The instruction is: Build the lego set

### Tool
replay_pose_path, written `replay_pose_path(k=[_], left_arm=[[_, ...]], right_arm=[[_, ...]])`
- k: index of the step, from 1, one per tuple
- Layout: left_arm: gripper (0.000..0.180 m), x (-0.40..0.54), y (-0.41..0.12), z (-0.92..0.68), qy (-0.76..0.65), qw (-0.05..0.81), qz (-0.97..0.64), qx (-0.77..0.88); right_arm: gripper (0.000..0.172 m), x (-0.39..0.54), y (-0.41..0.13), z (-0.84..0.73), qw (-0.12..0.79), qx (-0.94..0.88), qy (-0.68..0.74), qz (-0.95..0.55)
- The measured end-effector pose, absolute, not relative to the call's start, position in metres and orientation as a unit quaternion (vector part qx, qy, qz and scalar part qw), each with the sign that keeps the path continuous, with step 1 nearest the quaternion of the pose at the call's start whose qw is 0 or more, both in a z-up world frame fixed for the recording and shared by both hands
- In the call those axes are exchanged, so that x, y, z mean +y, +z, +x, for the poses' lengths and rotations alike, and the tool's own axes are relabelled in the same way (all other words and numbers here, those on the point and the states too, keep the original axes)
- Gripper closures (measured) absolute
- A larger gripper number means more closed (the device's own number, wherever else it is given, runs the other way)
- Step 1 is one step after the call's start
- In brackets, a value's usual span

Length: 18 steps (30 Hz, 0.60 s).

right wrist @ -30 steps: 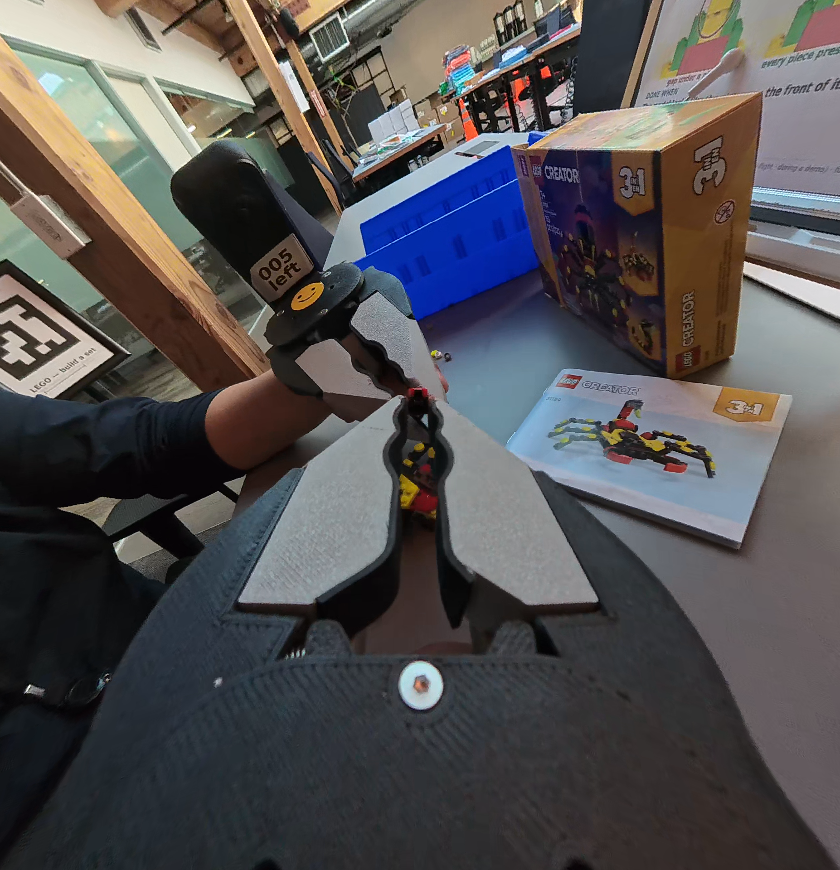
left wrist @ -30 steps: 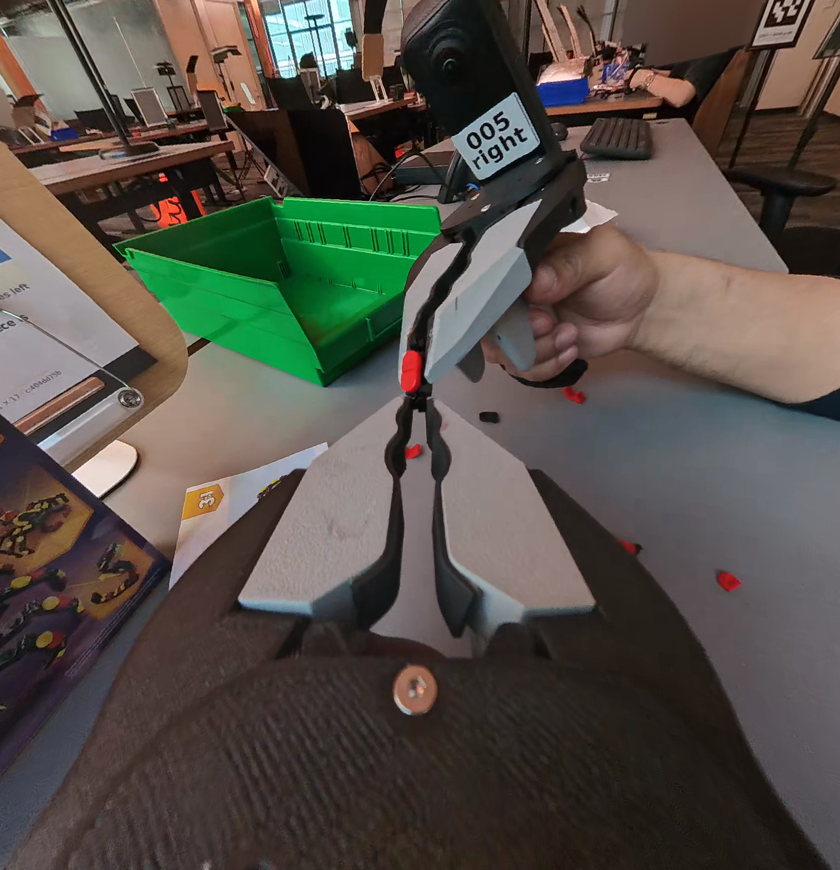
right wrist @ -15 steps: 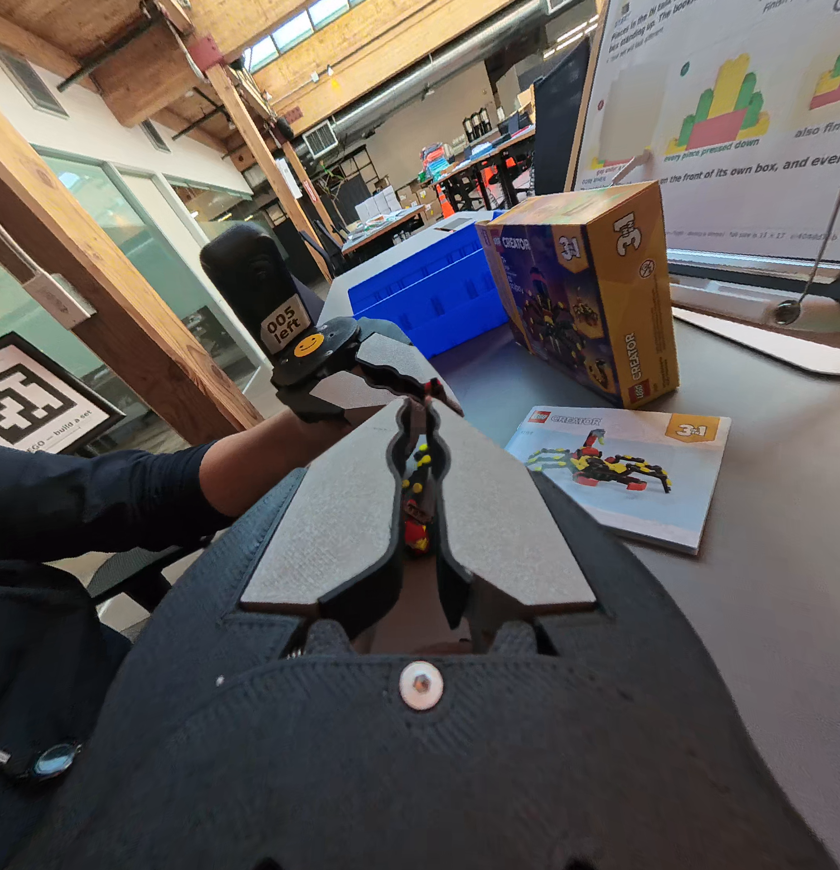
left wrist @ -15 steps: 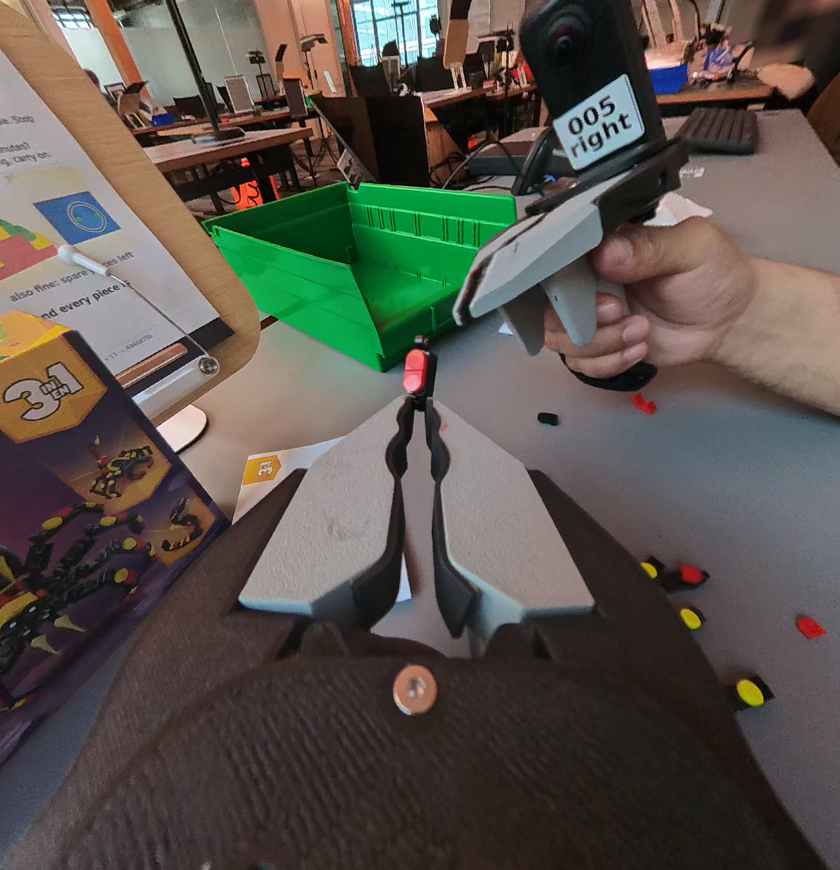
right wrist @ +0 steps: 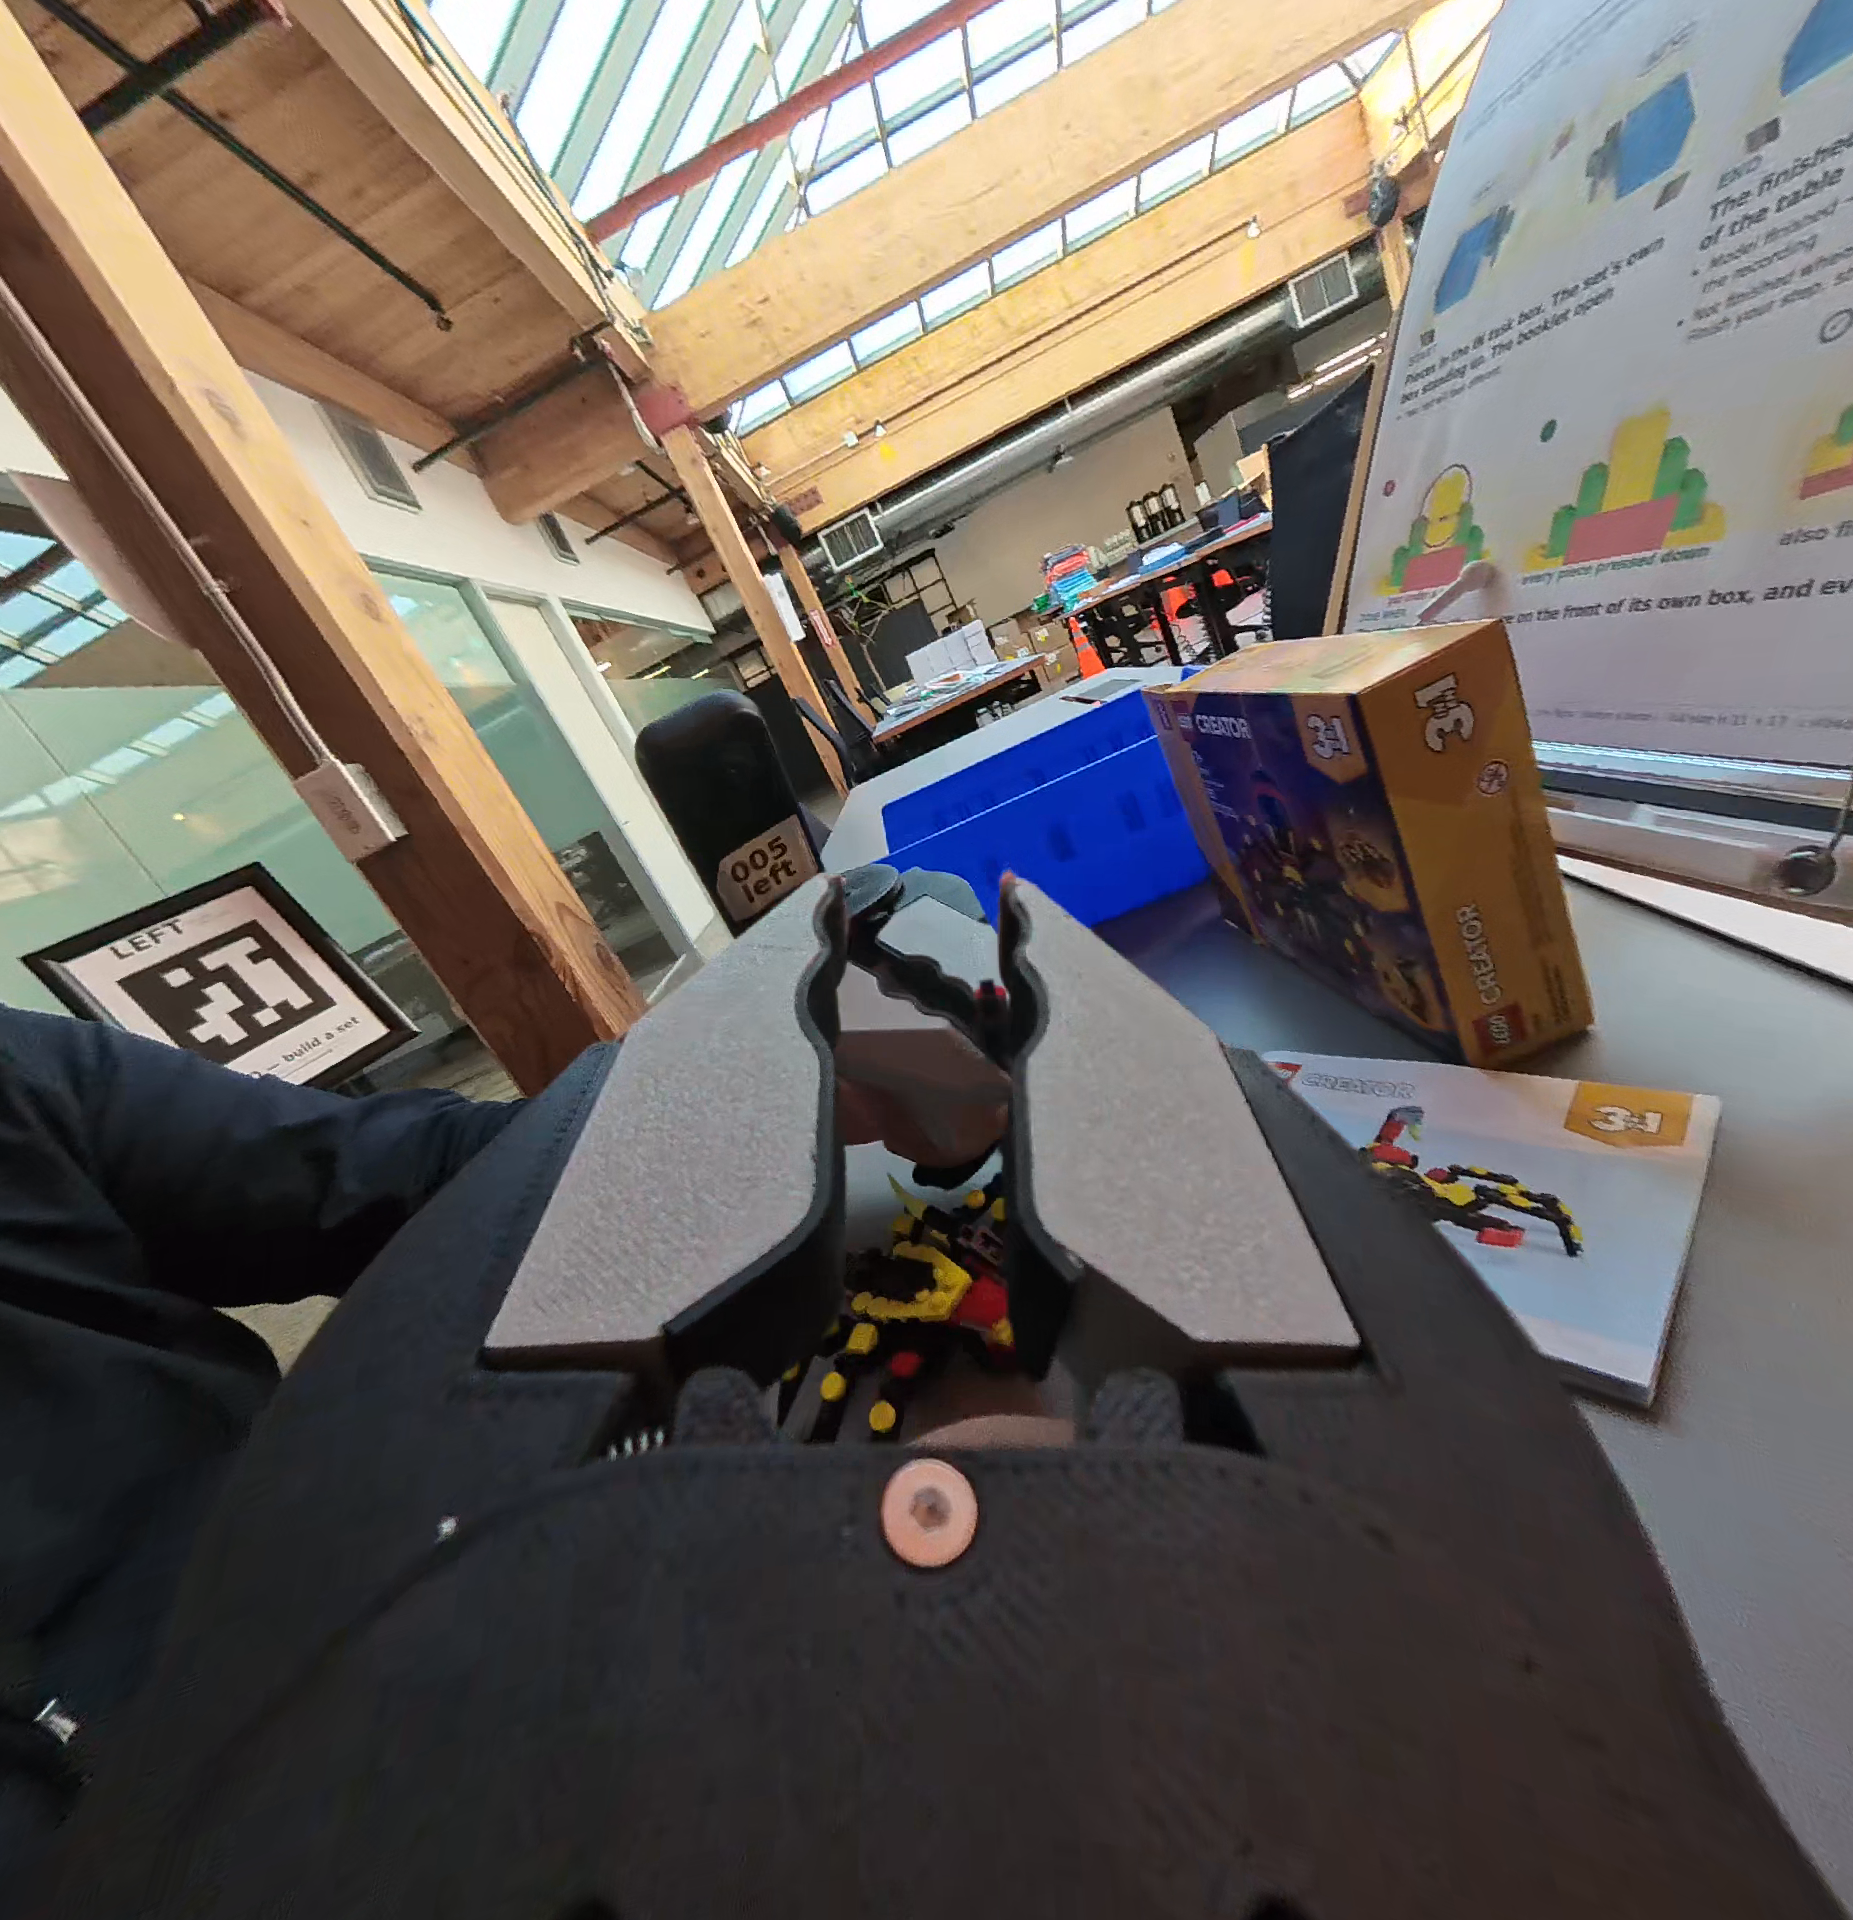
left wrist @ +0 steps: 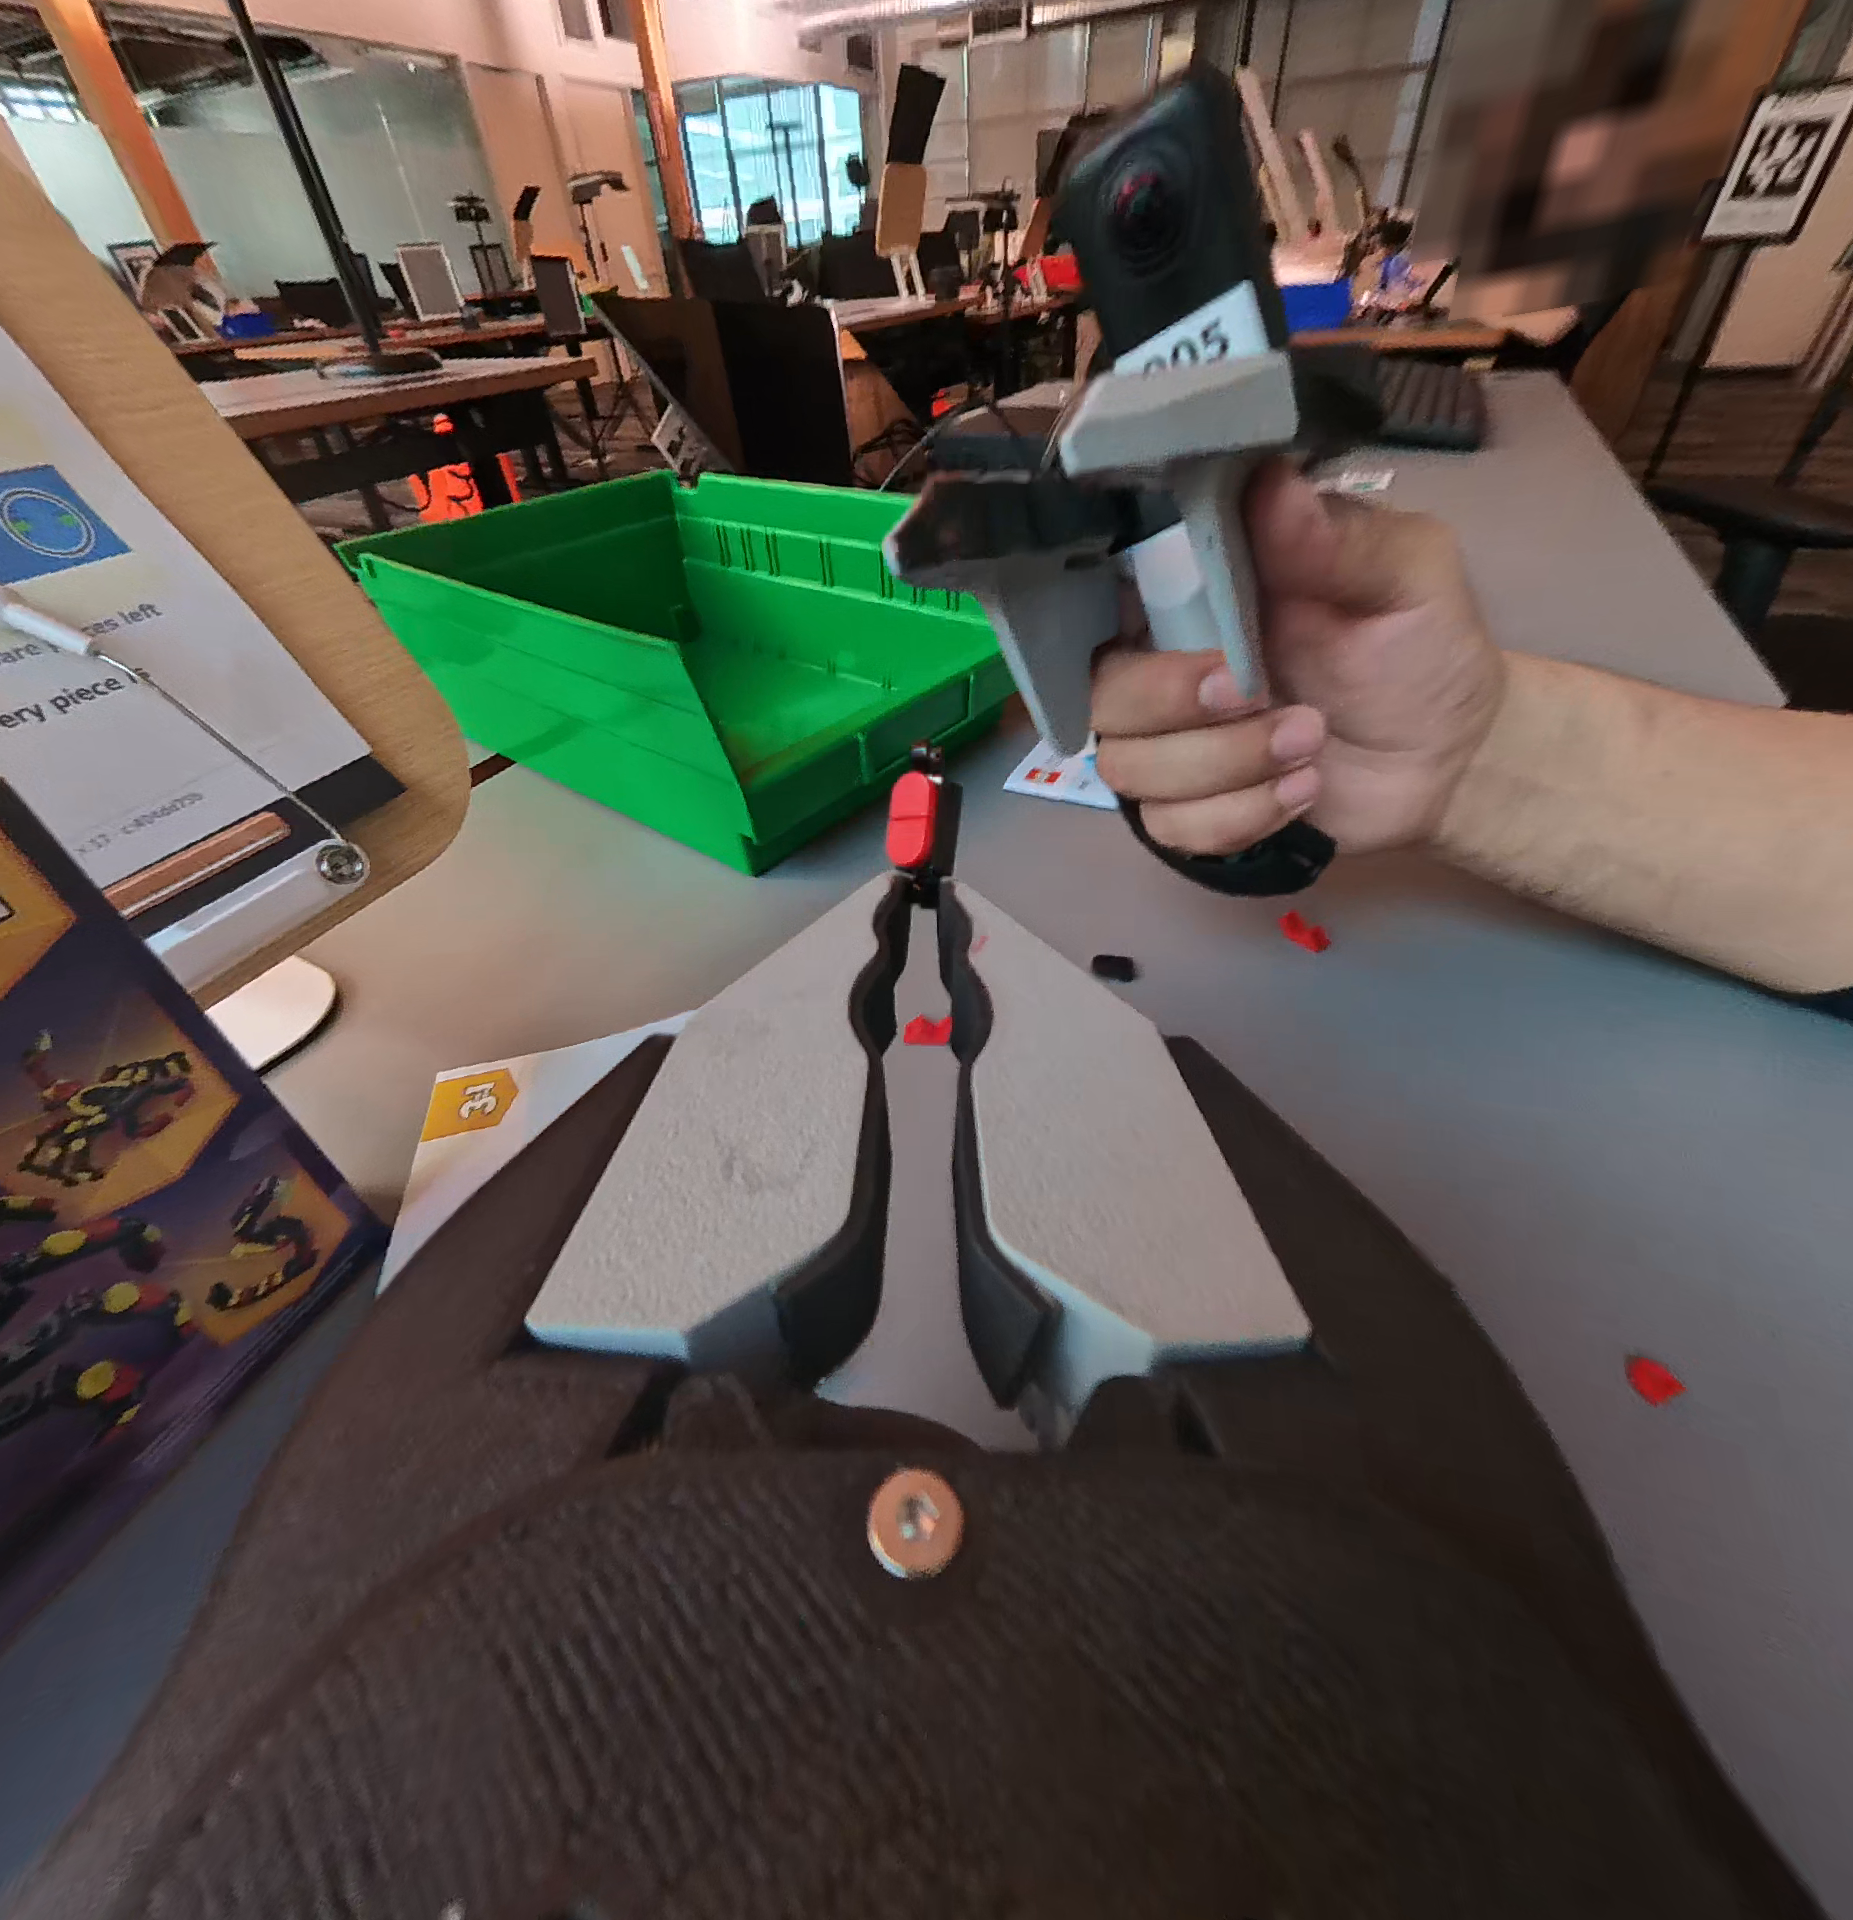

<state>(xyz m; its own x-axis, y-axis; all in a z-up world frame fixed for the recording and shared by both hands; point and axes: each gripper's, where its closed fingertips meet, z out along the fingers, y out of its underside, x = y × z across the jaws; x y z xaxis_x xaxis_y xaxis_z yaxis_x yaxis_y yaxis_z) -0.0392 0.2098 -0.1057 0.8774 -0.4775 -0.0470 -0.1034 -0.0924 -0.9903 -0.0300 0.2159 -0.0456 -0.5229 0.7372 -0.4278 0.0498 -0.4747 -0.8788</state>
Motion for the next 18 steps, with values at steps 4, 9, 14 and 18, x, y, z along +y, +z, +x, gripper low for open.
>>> replay_pose_path(k=[4,9,14,18], left_arm=[[0.178,0.211,-0.096,-0.049,-0.144,0.667,-0.711,0.171],[0.178,0.209,-0.098,-0.041,-0.133,0.665,-0.708,0.196],[0.178,0.206,-0.102,-0.028,-0.139,0.657,-0.705,0.226],[0.178,0.209,-0.102,-0.033,-0.134,0.657,-0.712,0.209]], right_arm=[[0.146,0.214,-0.052,-0.035,0.229,-0.465,0.731,-0.444],[0.145,0.205,-0.073,-0.047,0.235,-0.508,0.682,-0.471],[0.168,0.192,-0.075,-0.046,0.238,-0.538,0.672,-0.449],[0.17,0.197,-0.073,-0.046,0.251,-0.53,0.671,-0.453]])
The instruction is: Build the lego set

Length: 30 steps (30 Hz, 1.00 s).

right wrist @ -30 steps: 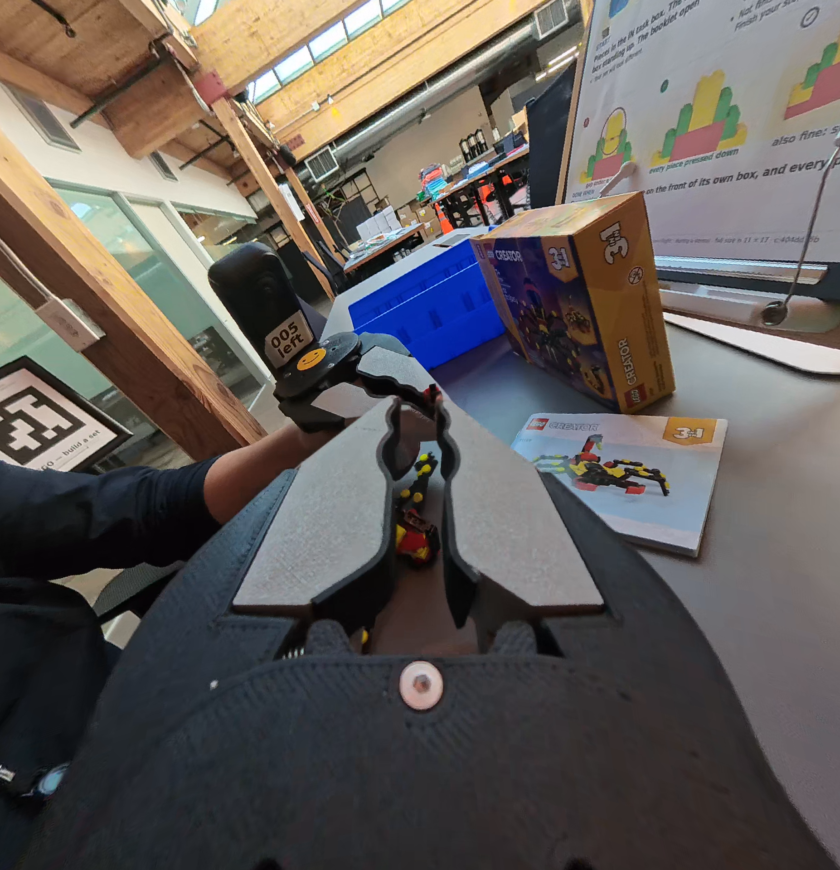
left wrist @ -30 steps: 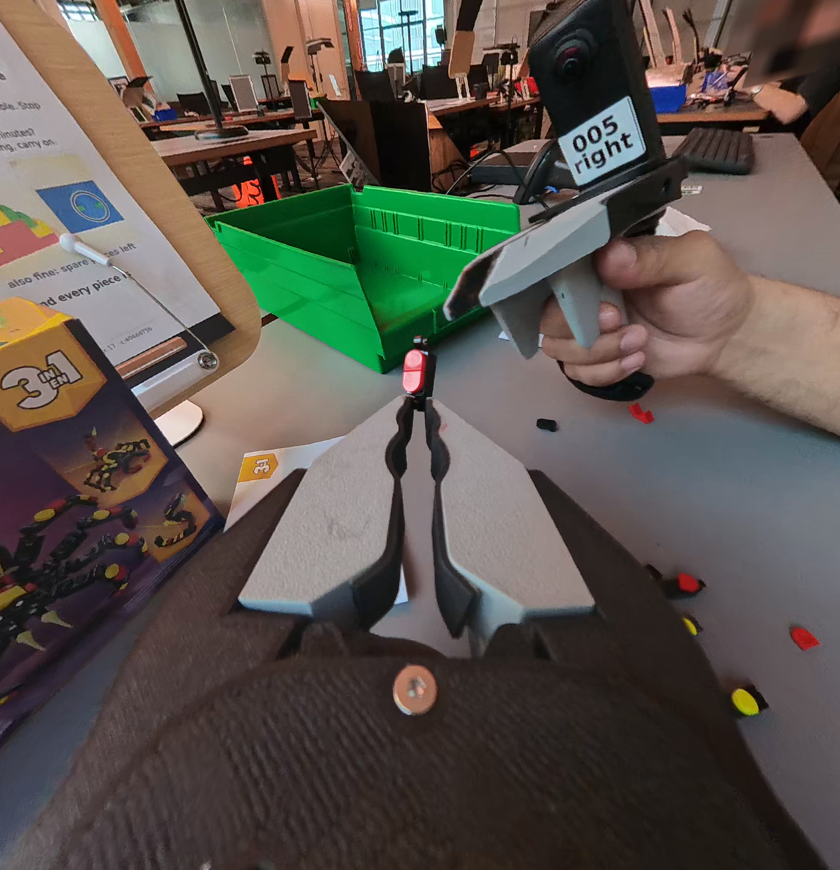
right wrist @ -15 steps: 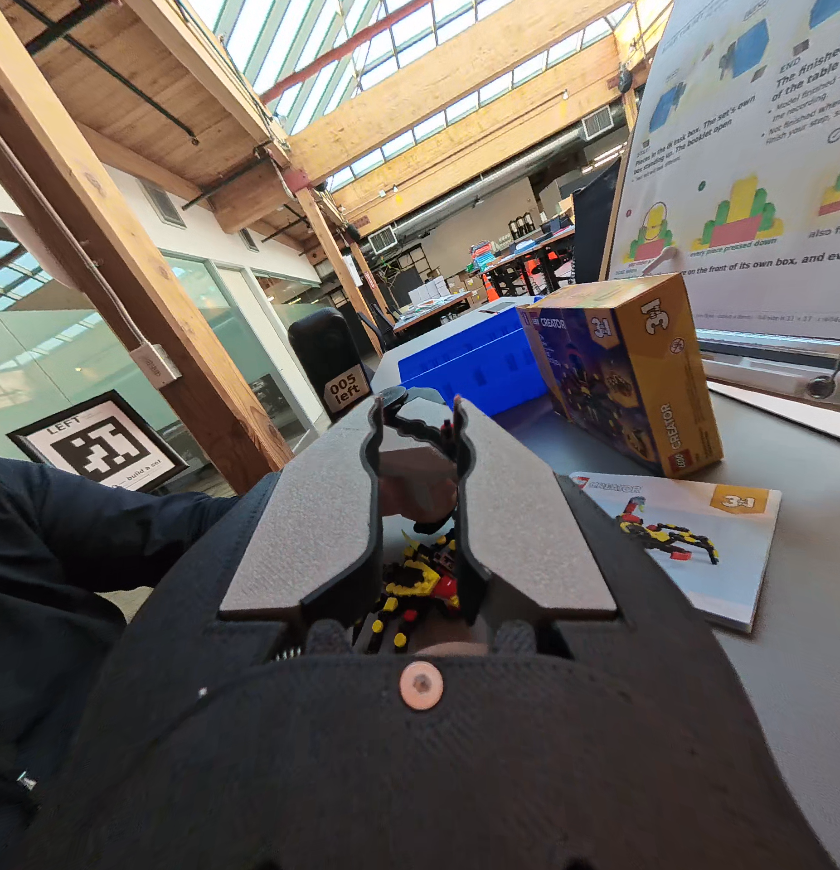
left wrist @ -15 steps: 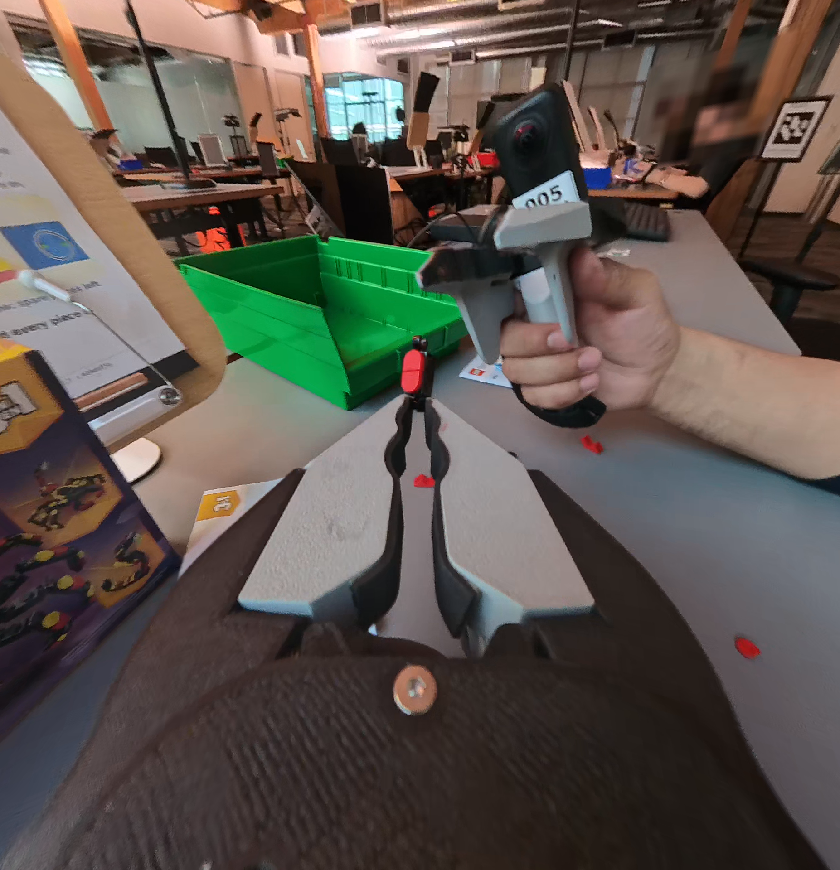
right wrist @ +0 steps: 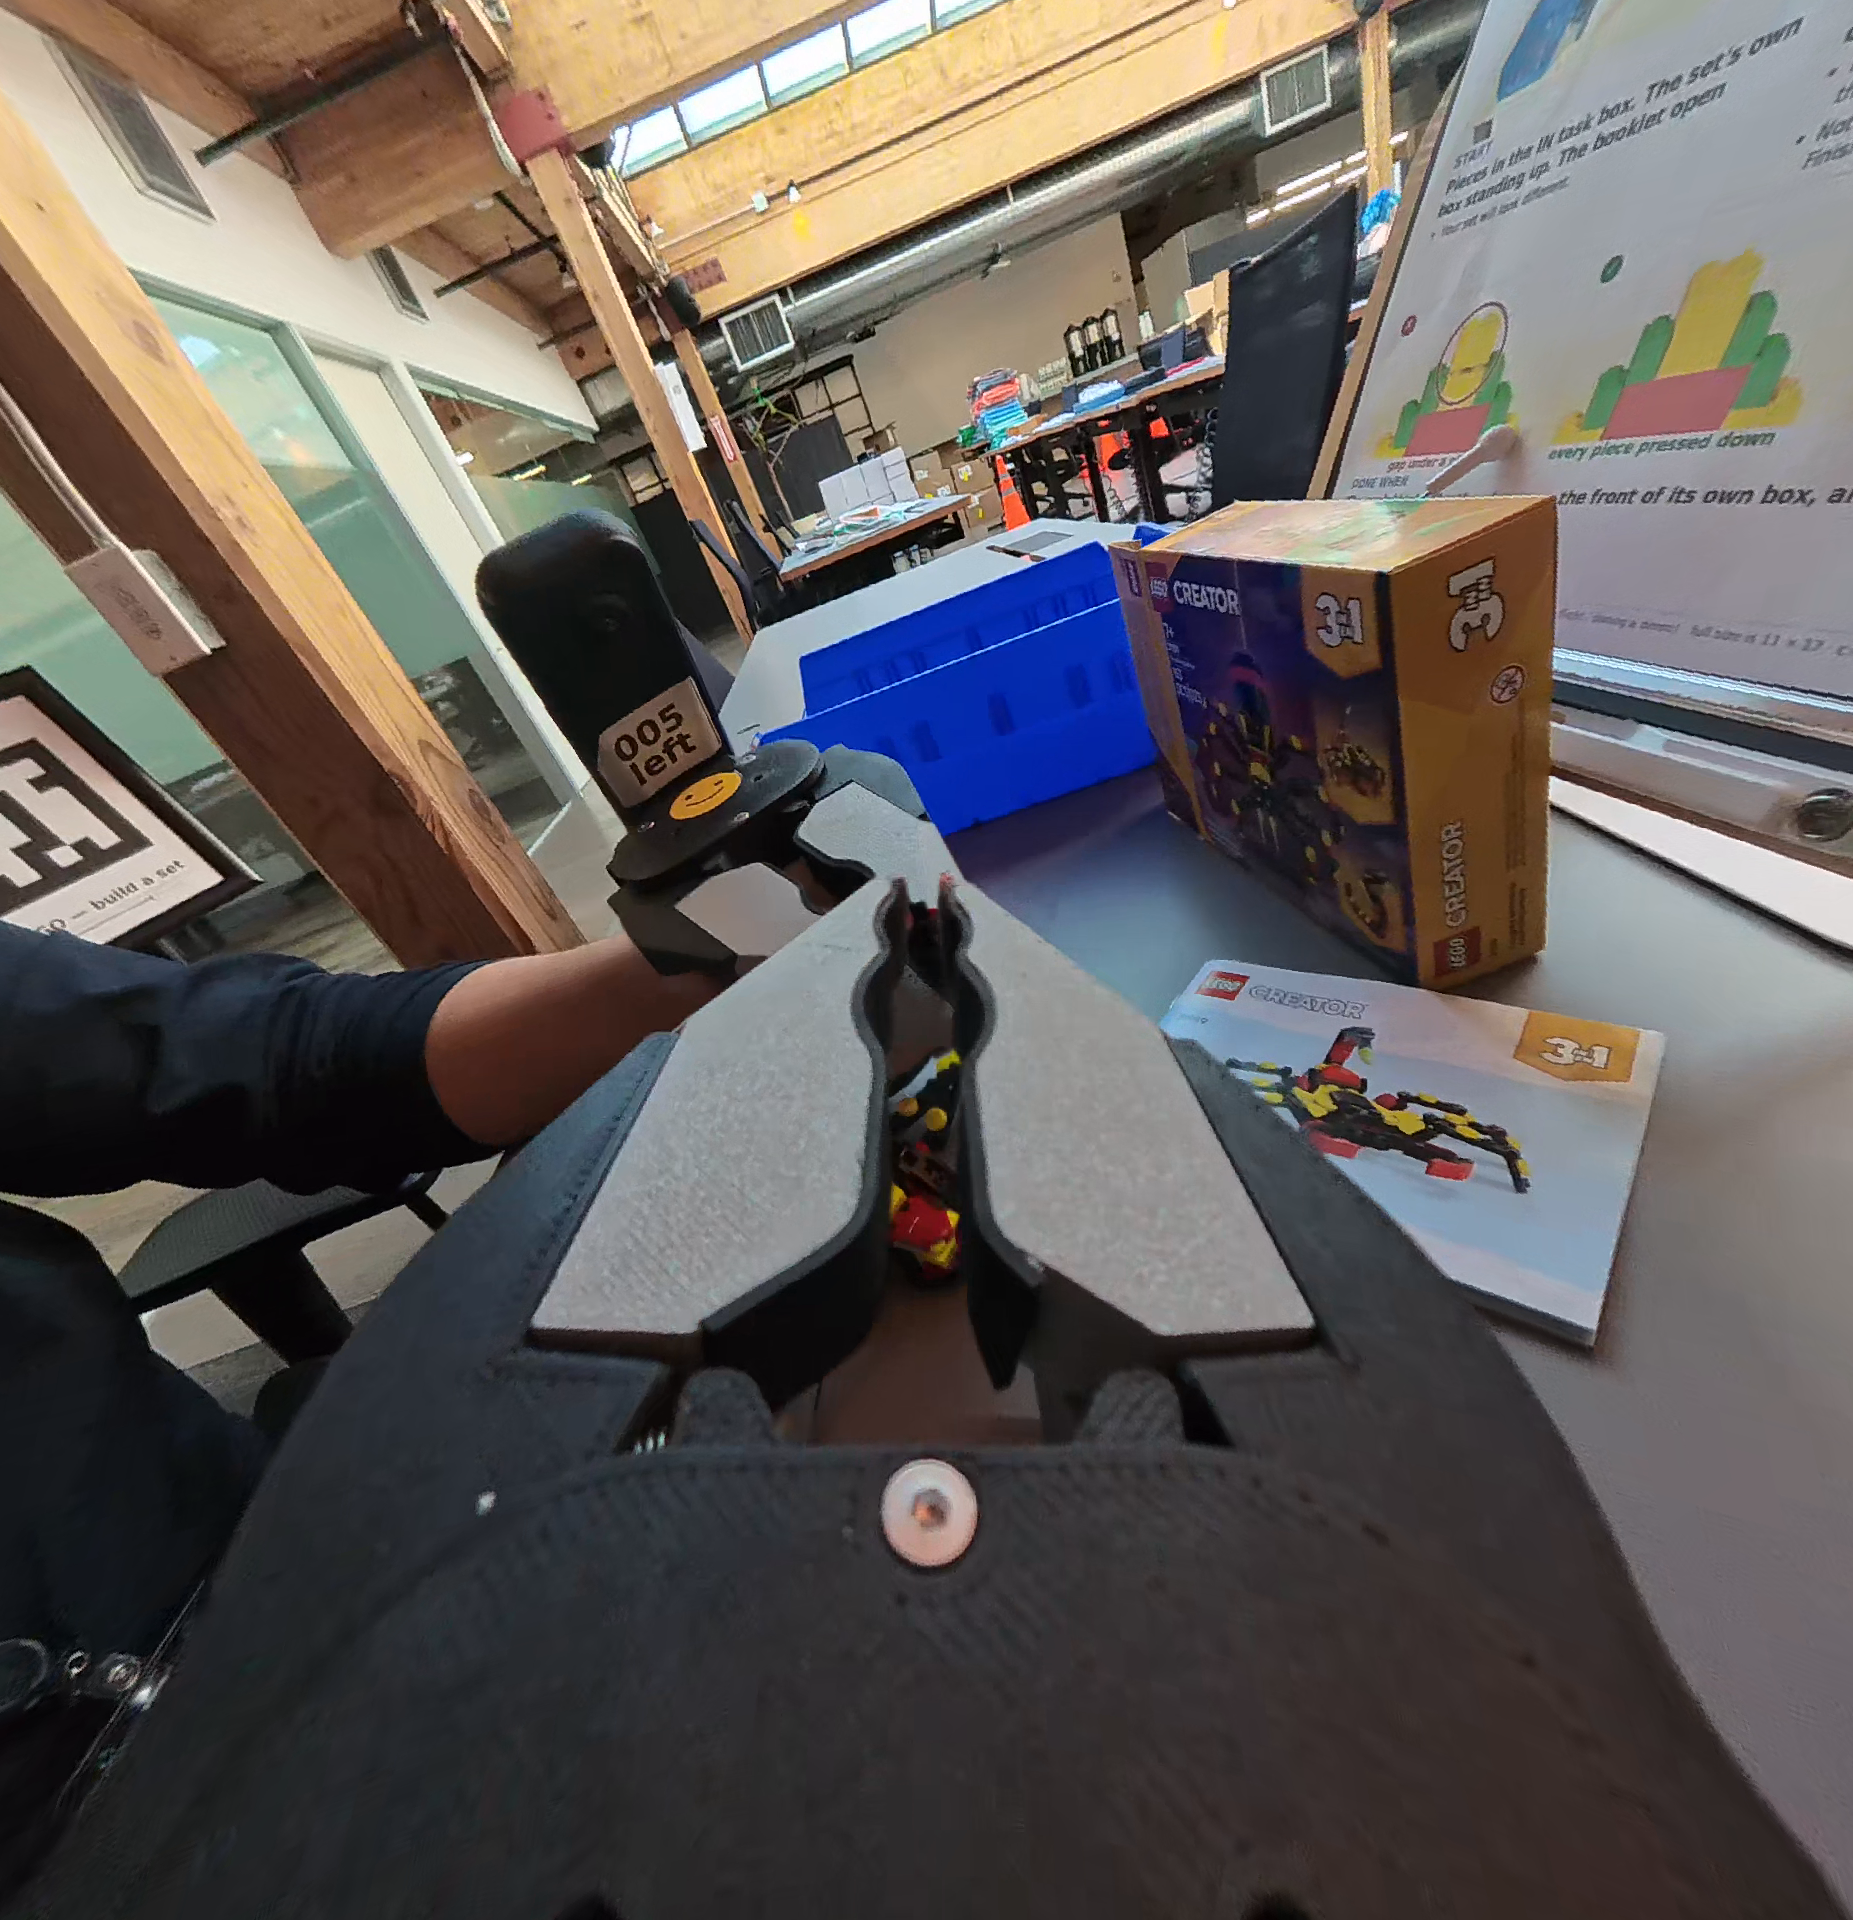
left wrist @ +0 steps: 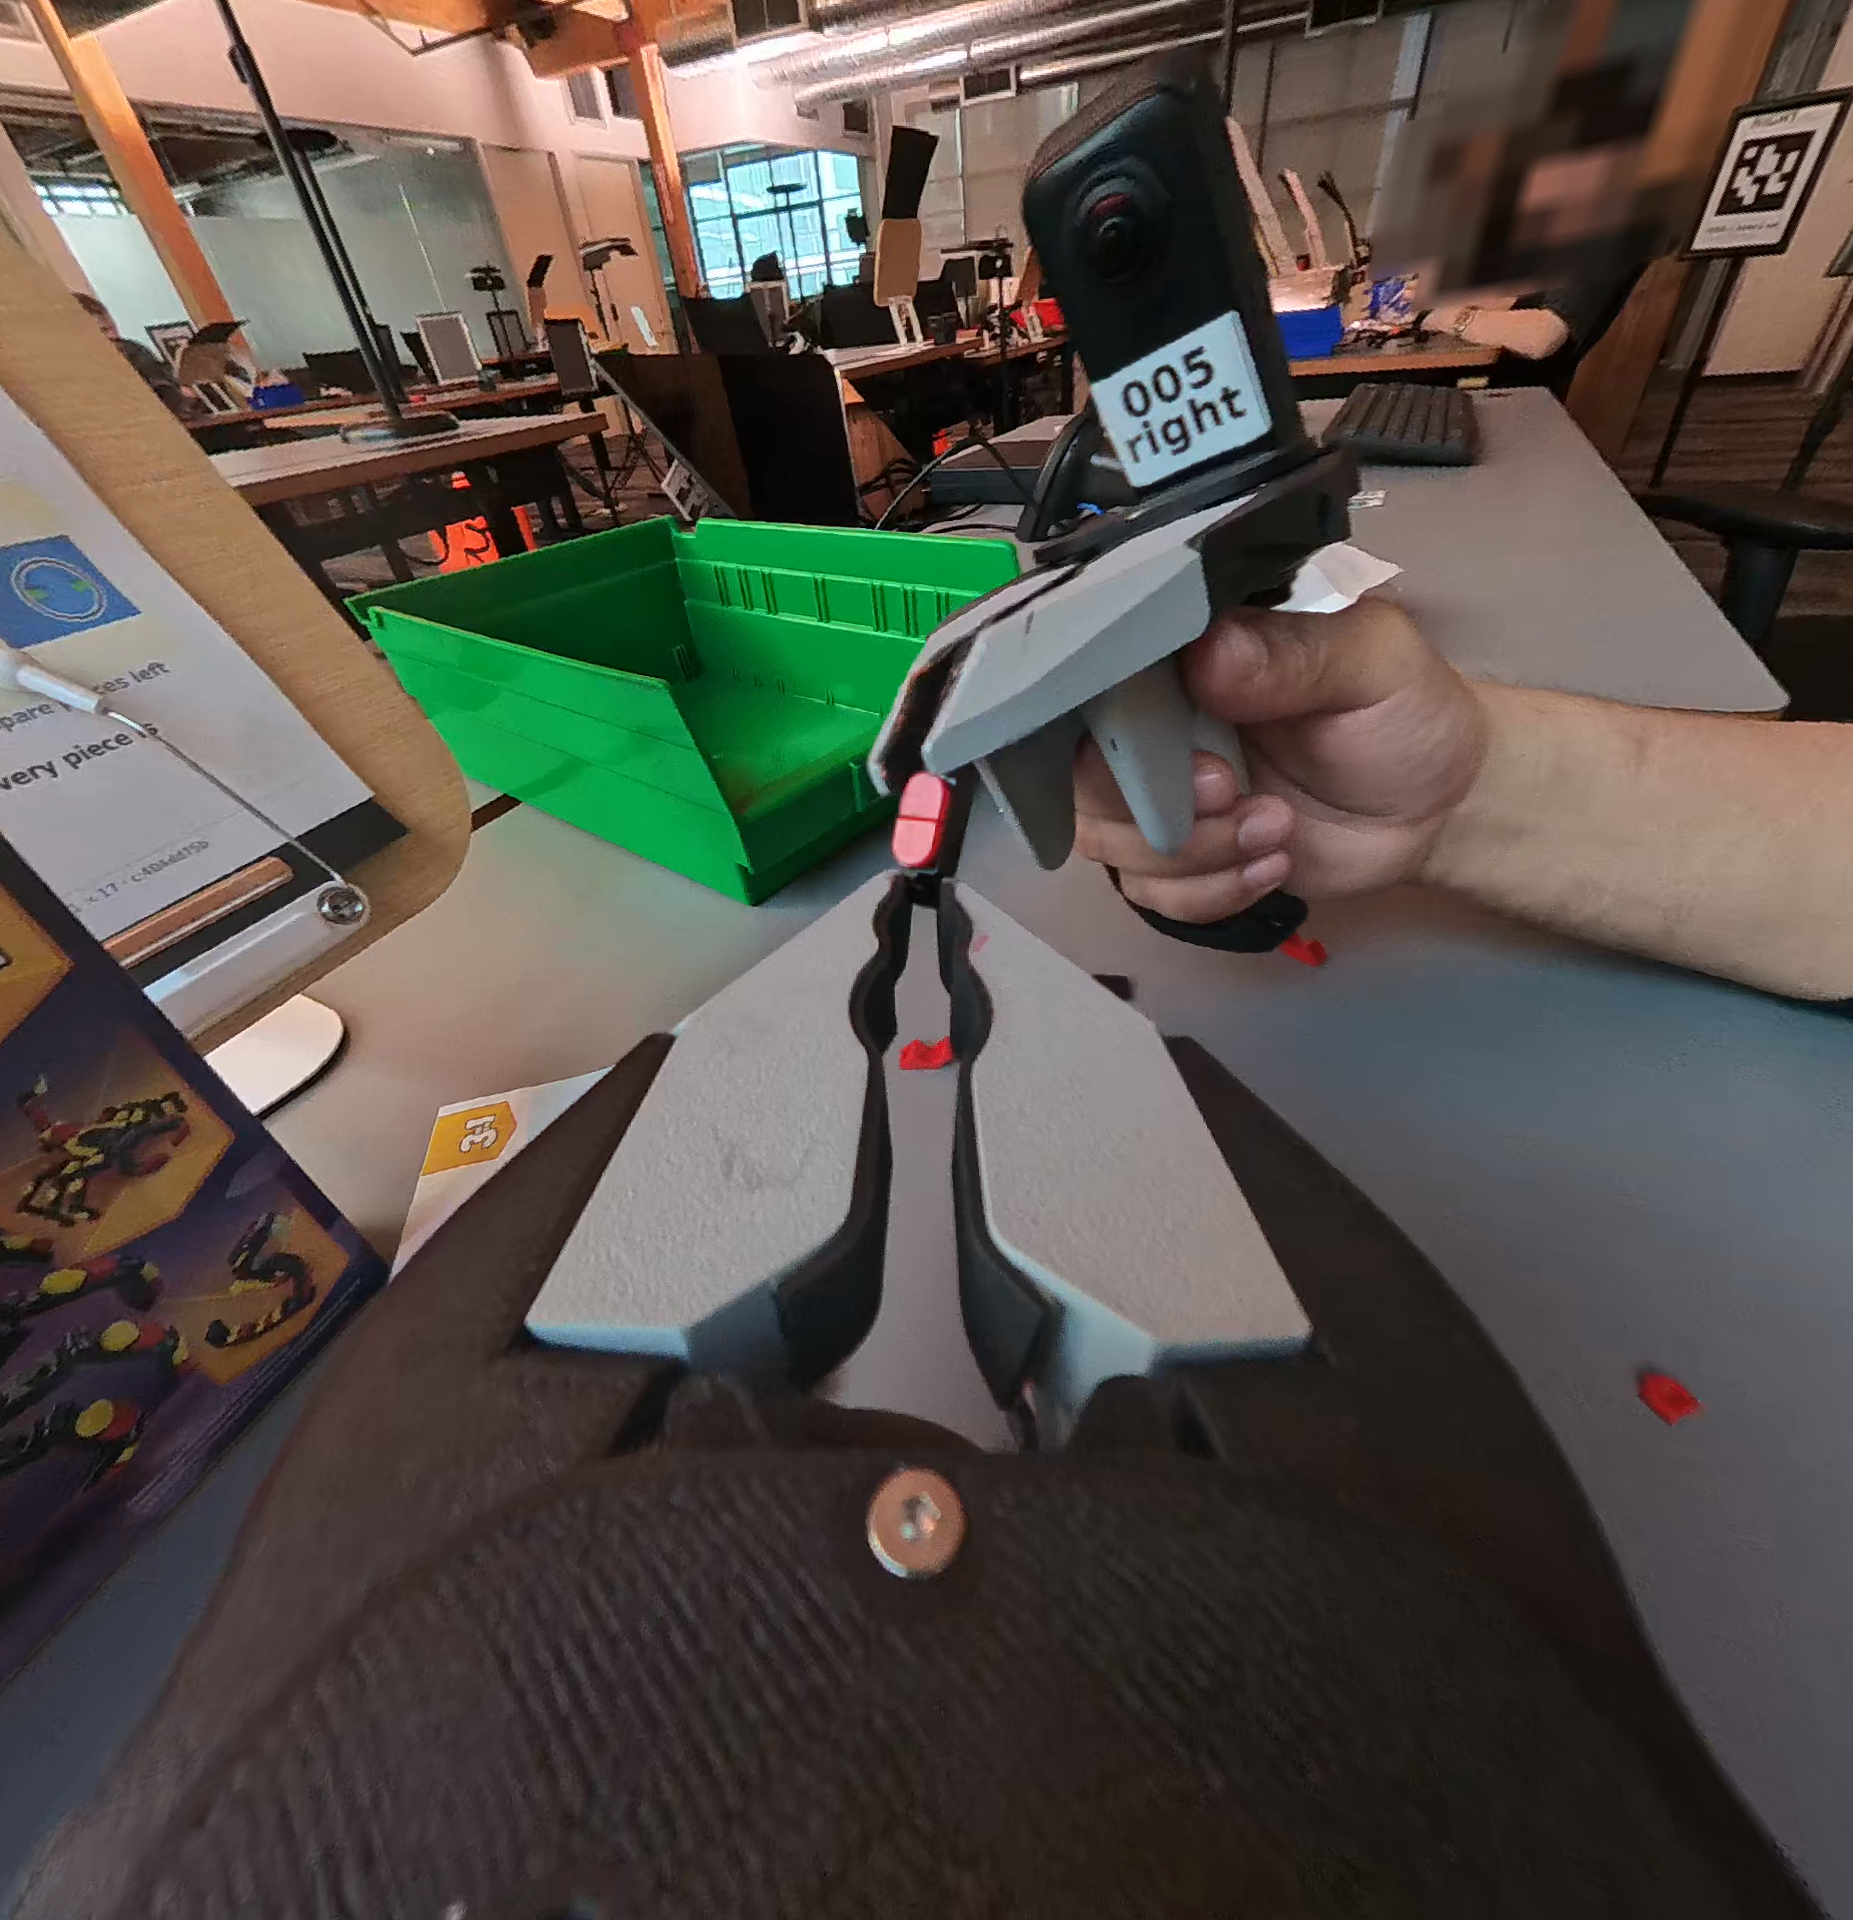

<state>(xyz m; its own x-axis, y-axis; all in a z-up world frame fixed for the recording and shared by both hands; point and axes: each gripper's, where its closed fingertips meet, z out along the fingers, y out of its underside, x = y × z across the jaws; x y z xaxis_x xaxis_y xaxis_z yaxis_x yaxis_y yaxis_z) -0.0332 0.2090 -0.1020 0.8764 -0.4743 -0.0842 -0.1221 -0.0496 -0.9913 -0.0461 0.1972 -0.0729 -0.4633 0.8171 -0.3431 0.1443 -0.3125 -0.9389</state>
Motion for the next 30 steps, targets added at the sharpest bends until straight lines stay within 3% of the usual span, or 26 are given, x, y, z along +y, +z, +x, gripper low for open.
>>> replay_pose_path(k=[21,30], left_arm=[[0.178,0.221,-0.114,-0.044,-0.095,0.642,-0.741,0.169],[0.179,0.22,-0.103,-0.046,-0.146,0.665,-0.719,0.138]], right_arm=[[0.171,0.211,-0.076,-0.051,0.286,-0.511,0.659,-0.472],[0.154,0.228,-0.064,-0.046,0.3,-0.461,0.685,-0.478]])
